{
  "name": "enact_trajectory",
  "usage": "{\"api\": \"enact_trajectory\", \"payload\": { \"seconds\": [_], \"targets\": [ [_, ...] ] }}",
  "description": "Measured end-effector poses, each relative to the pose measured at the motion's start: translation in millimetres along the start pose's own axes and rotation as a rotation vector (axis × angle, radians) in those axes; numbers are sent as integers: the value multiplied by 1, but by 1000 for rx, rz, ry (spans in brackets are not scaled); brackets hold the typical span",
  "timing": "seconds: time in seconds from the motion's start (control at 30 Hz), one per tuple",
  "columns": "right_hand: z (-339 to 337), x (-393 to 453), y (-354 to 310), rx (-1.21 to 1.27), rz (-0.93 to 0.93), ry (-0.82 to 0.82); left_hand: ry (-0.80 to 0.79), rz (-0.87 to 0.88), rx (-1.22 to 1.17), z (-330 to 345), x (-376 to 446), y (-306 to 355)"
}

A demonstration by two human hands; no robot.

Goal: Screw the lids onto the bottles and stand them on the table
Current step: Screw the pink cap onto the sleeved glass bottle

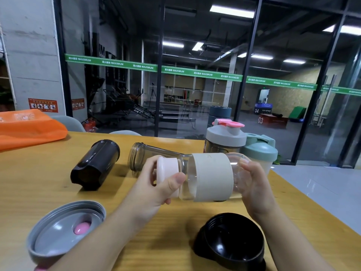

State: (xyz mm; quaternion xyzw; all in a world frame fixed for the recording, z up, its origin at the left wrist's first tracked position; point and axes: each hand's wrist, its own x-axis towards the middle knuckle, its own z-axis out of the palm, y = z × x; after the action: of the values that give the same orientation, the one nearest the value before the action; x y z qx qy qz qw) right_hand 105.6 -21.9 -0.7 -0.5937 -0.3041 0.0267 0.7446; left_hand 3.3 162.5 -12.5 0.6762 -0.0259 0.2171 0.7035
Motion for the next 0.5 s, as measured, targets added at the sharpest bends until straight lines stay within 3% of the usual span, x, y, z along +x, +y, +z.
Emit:
{"api": "enact_trajectory", "payload": {
  "seconds": [0.2, 0.4, 0.5],
  "targets": [
    [3, -2, 0, -61, 28, -38, 49, 20, -13, -3, -1, 1],
    [8, -5, -2, -144, -13, -112, 204, 84, -199, -9, 6, -1],
    [9, -10, -8, -201, -46, -176, 210, 51, -372, -11, 10, 1]
  ]
}}
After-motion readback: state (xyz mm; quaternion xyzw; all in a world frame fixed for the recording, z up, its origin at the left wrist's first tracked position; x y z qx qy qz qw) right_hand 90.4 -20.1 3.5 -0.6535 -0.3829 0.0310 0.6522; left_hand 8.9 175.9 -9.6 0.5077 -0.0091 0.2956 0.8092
